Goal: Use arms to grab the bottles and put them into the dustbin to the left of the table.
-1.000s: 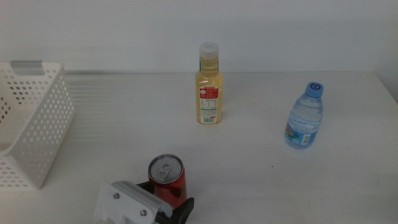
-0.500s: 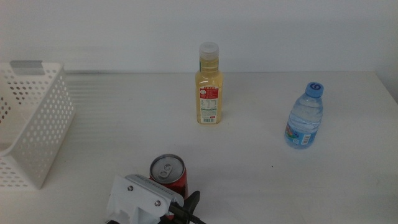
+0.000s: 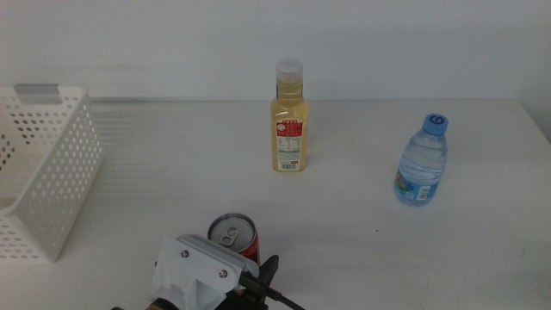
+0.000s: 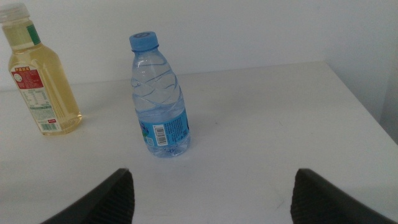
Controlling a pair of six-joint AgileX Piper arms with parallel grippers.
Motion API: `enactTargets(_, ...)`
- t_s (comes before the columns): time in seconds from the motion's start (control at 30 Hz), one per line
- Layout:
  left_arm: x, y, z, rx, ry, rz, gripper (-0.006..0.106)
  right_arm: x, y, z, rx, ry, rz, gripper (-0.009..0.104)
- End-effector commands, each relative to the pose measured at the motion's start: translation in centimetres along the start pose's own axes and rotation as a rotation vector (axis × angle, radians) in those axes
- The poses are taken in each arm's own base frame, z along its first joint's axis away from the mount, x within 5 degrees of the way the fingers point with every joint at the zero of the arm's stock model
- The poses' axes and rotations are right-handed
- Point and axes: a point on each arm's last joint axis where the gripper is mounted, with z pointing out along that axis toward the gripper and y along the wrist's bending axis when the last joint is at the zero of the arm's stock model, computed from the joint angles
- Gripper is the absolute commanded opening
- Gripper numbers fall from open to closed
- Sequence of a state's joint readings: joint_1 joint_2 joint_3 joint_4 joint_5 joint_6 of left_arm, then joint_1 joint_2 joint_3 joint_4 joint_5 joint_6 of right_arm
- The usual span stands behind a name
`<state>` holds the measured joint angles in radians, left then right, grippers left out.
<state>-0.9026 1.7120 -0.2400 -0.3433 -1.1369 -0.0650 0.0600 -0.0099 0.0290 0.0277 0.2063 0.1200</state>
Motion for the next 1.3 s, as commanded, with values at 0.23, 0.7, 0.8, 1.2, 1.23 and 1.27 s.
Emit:
enactTargets(0.23, -2.1, -0.2, 0.0, 0.004, -0.2, -0.018, 0.037, -1.1, 0.1, -0.3, -0.007, -0.111, -0.02, 0.066)
enactTargets(0.7, -6.2, -0.9, -1.8, 0.037, -0.083, -0.021, -0.005, -1.1, 0.1, -0.3, -0.007, -0.111, -0.02, 0.066)
enactTargets(0.8, -8.2, -1.4, -1.9, 0.037, -0.064, 0.022, -0.005, -1.1, 0.1, -0.3, -0.007, -0.111, -0.02, 0.066)
enactTargets(1.2, -14.6, -2.1, -3.1, -0.004, -0.014, 0.06, -0.005, -1.1, 0.1, -0.3, -0.007, -0.111, -0.02, 0.066)
enactTargets(1.23, -15.1, -2.2, -3.2, -0.001, -0.011, 0.063, -0.005, -1.1, 0.1, -0.3, -0.007, -0.111, -0.02, 0.066)
enactTargets(1.27, -15.5, -2.3, -3.1, -0.003, -0.01, 0.067, -0.005, -1.1, 0.1, -0.3, -0.007, -0.111, -0.02, 0.066)
